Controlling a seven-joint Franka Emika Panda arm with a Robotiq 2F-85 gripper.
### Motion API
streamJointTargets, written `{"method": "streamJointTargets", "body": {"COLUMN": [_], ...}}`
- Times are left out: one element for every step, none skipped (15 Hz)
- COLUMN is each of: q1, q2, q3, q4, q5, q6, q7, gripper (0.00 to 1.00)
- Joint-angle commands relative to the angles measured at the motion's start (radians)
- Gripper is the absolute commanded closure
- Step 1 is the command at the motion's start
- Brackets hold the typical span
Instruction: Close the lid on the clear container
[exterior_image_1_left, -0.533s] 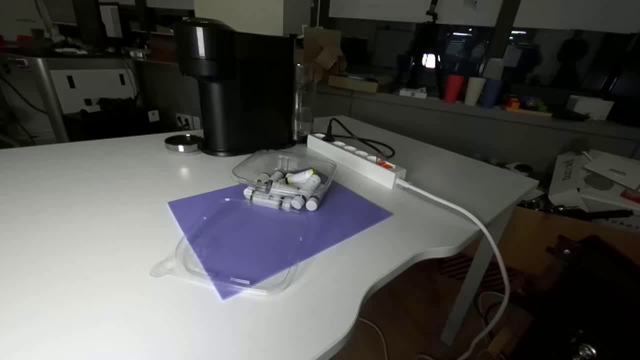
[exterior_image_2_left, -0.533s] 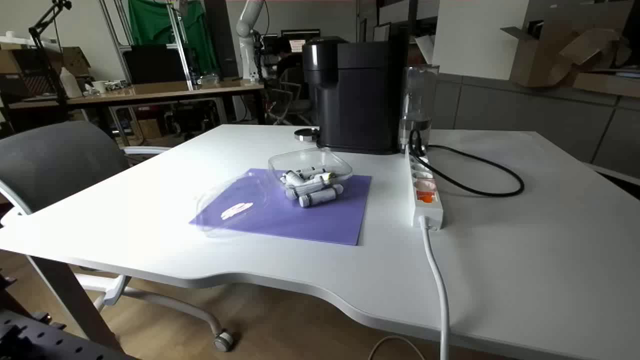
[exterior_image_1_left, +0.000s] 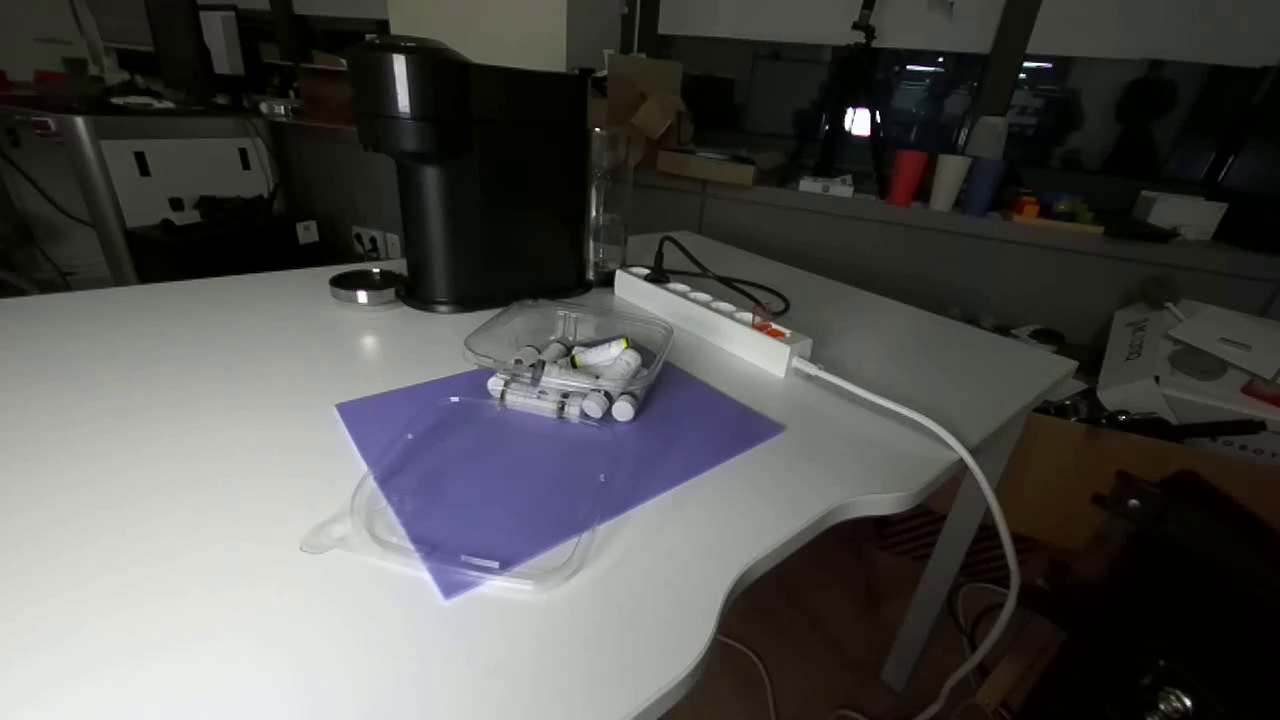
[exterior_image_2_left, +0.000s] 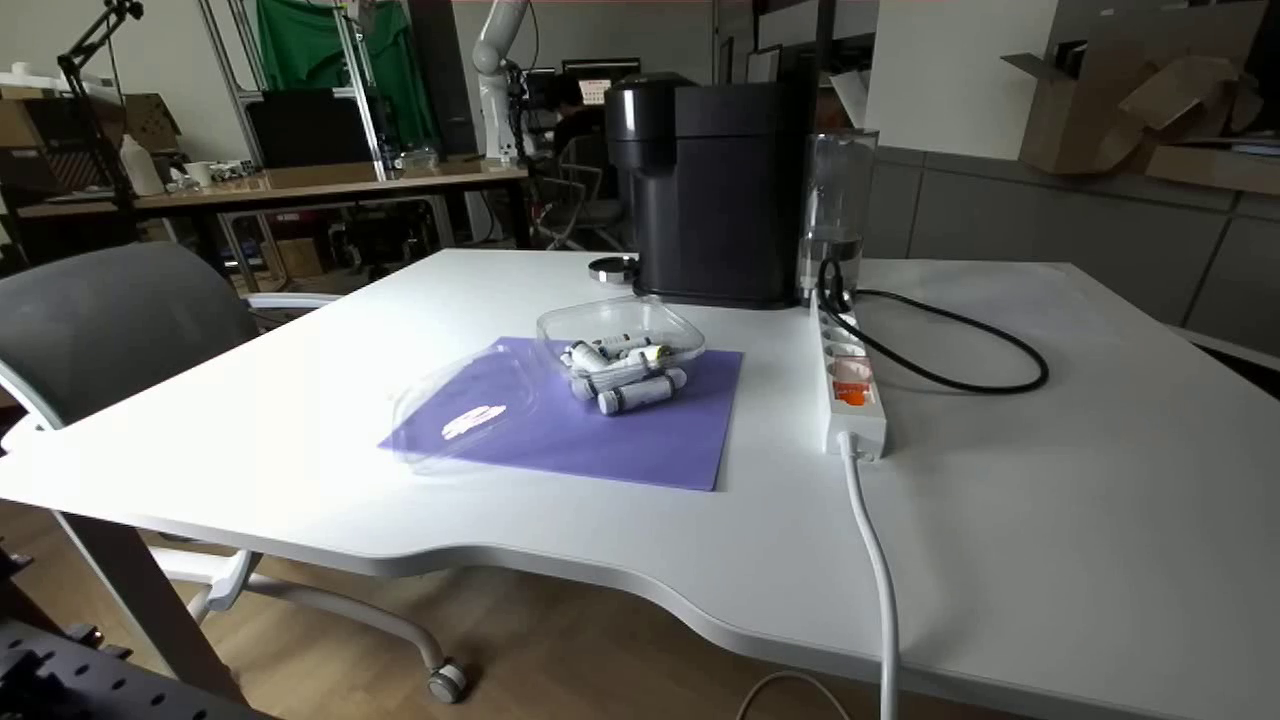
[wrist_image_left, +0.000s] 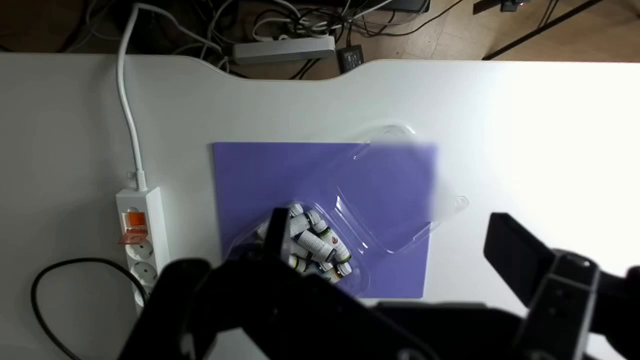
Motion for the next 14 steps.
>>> {"method": "streamJointTargets", "body": {"q1": [0.004, 0.004, 0.004, 0.004, 0.004, 0.004, 0.004, 0.004, 0.001, -0.006, -0.013, -0.019, -0.029, -0.04], "q2": [0.0, 0.0, 0.0, 0.0, 0.0, 0.0, 0.0, 0.0, 0.001, 0.003, 0.009, 0.017, 0.026, 0.038], "q3": [-0.003, -0.003, -0.003, -0.003, -0.003, -0.003, -0.003, -0.003, 0.004, 0.015, 0.025, 0.032, 0.042, 0.05], "q4": [0.002, 0.002, 0.002, 0.002, 0.002, 0.002, 0.002, 0.002, -0.001, -0.008, -0.014, -0.026, -0.04, -0.056], "q5": [-0.002, -0.002, -0.002, -0.002, -0.002, -0.002, -0.002, -0.002, -0.013, -0.038, -0.069, -0.102, -0.143, -0.185], "q6": [-0.002, -0.002, -0.002, -0.002, -0.002, -0.002, -0.002, -0.002, 0.021, 0.058, 0.1, 0.154, 0.216, 0.283], "q7": [0.002, 0.002, 0.002, 0.002, 0.002, 0.002, 0.002, 0.002, 0.011, 0.02, 0.028, 0.035, 0.05, 0.065], "gripper": [0.0, 0.0, 0.0, 0.0, 0.0, 0.0, 0.0, 0.0, 0.0, 0.0, 0.0, 0.0, 0.0, 0.0]}}
